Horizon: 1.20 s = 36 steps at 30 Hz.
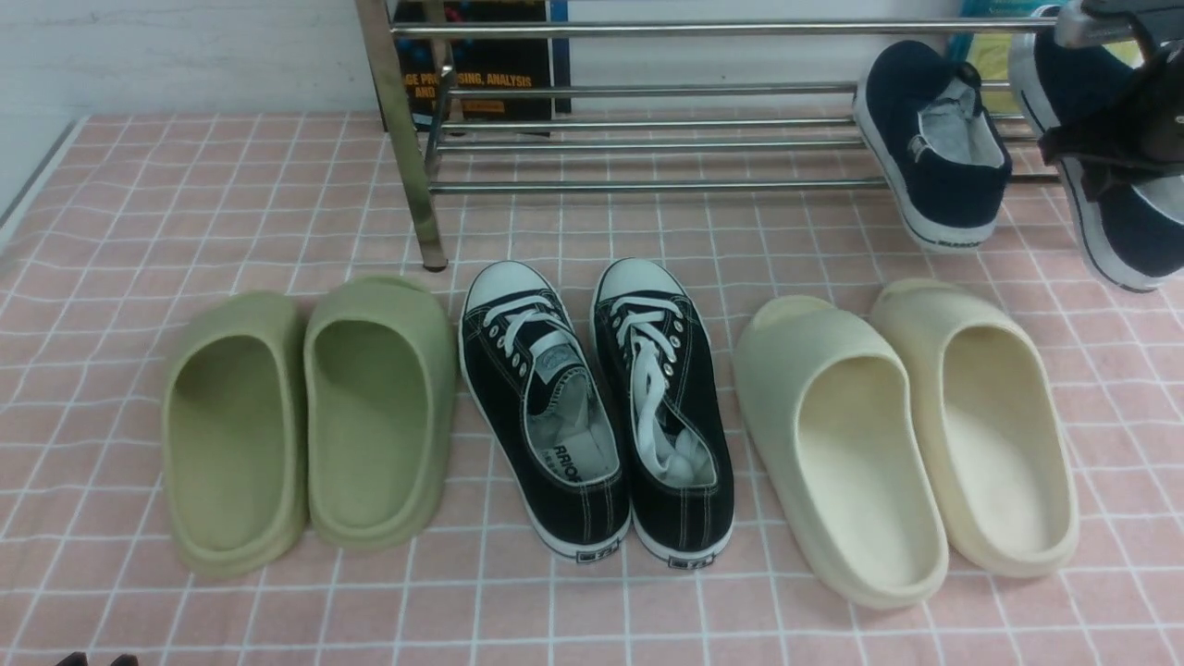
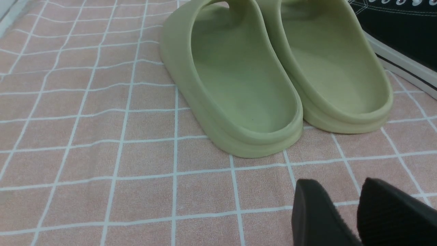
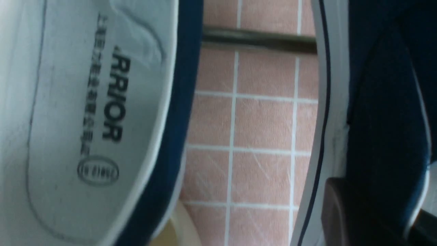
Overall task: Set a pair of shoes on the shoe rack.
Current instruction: Use the right arm to put a shoe into the shoe rack
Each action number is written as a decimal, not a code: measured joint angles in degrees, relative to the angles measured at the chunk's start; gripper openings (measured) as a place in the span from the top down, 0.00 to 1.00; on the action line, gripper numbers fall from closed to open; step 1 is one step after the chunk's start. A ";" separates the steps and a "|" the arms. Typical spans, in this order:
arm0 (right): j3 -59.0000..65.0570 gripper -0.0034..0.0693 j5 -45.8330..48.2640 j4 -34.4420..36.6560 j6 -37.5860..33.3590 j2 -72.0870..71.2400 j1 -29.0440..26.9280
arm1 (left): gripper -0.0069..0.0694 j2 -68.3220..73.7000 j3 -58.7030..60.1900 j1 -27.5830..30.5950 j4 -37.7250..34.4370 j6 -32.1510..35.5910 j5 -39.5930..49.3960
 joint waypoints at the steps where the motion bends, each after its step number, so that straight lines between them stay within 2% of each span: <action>1: -0.44 0.95 0.12 0.00 0.00 0.00 0.00 | 0.60 0.00 0.00 0.00 0.00 0.00 0.00; 6: -10.75 0.94 4.09 0.18 -0.14 8.01 0.89 | 0.60 0.00 0.00 0.00 0.00 0.00 0.00; 15: -13.94 0.89 6.33 0.07 -0.14 10.05 1.02 | 0.60 0.00 0.00 0.00 0.00 0.00 0.00; 20: -13.99 0.67 6.45 -0.14 -0.14 9.62 1.02 | 0.60 0.00 0.00 0.00 0.00 0.00 0.00; 21: -13.99 0.66 6.45 -0.22 -0.14 9.55 1.02 | 0.60 0.00 0.00 0.00 0.00 0.00 0.00; 24: -14.00 0.49 6.01 -0.37 -0.14 8.39 1.02 | 0.60 0.00 0.00 0.00 0.02 0.00 0.00; 27: -13.57 0.42 7.07 -0.37 -0.14 6.34 1.02 | 0.60 0.00 0.00 0.00 0.02 0.00 0.00; 33: -12.21 0.42 7.81 -0.37 -0.14 0.41 1.02 | 0.60 0.00 0.00 0.00 0.02 0.00 0.00; 36: -12.21 0.46 11.93 -1.32 -0.14 -3.72 0.94 | 0.60 0.00 0.00 0.00 0.02 0.00 0.00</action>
